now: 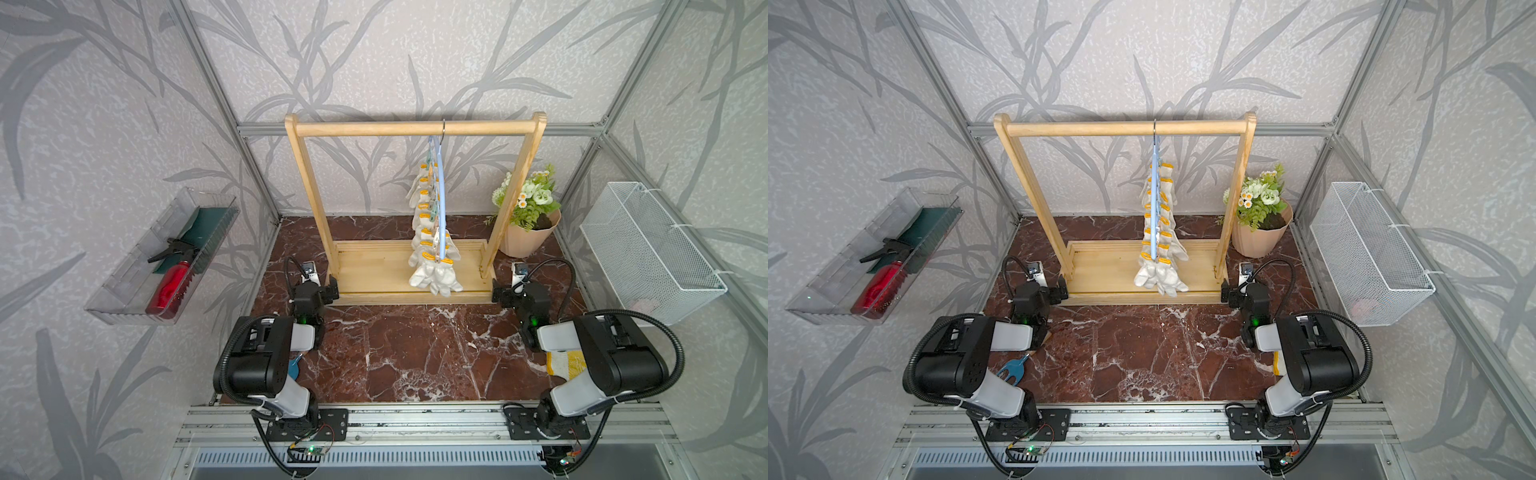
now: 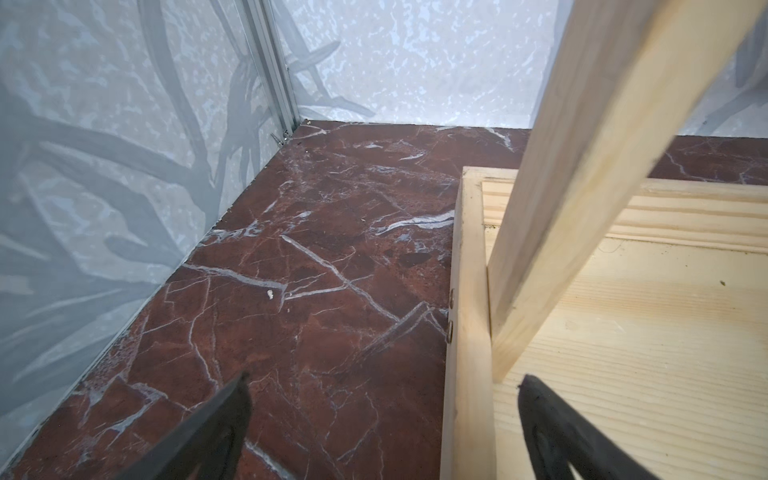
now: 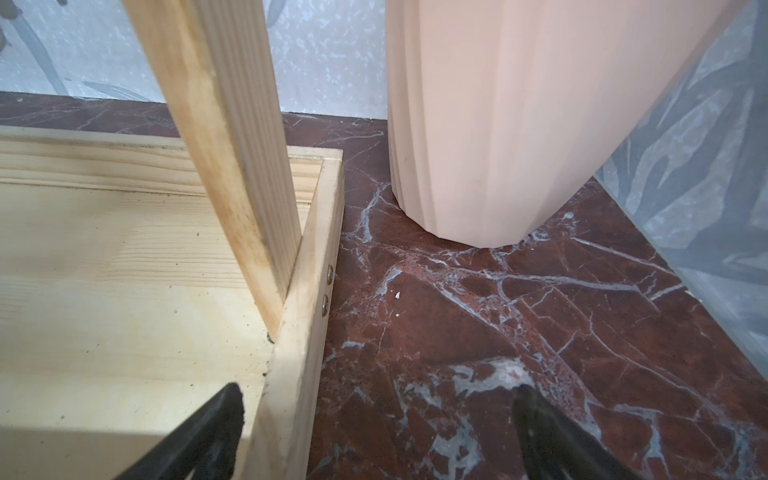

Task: Clip the gloves onto a hanger to dry
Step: Reset both arms

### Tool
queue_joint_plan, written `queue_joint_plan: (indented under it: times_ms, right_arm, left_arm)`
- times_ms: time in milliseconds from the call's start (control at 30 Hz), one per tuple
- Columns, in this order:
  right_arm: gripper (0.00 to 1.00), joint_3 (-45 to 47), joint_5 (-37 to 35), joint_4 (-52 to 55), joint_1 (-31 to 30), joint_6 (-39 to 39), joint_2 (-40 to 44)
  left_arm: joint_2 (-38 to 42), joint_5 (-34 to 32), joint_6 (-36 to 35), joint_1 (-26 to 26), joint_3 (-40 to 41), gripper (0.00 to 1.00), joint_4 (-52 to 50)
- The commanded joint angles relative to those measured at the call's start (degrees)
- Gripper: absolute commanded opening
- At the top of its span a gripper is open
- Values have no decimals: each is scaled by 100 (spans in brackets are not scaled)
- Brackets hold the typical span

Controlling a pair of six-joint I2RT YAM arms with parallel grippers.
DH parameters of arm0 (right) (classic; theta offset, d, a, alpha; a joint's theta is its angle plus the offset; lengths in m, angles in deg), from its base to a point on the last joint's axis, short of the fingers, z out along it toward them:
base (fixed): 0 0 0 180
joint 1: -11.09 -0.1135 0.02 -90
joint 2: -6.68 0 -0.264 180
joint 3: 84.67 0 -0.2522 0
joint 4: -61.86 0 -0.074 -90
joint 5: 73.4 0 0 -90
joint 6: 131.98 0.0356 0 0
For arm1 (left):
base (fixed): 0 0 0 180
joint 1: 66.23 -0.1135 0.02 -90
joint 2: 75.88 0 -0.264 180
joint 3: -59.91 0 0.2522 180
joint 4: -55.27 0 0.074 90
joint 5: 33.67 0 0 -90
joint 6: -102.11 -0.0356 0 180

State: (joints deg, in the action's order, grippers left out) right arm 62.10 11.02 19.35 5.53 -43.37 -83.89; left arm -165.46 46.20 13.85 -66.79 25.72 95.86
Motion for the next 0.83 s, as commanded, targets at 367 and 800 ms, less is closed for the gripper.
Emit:
queue_joint_plan:
  times_ms: [367,800]
  right_arm:
    - [99,-44,-101,-280,11,-37,-30]
    - [99,-40,-100,-288,11,-39,-31]
  left_arm:
    - [-11,-160,132,-22,-67,99,54]
    - [-6,-182,118,-6,-90,99,15]
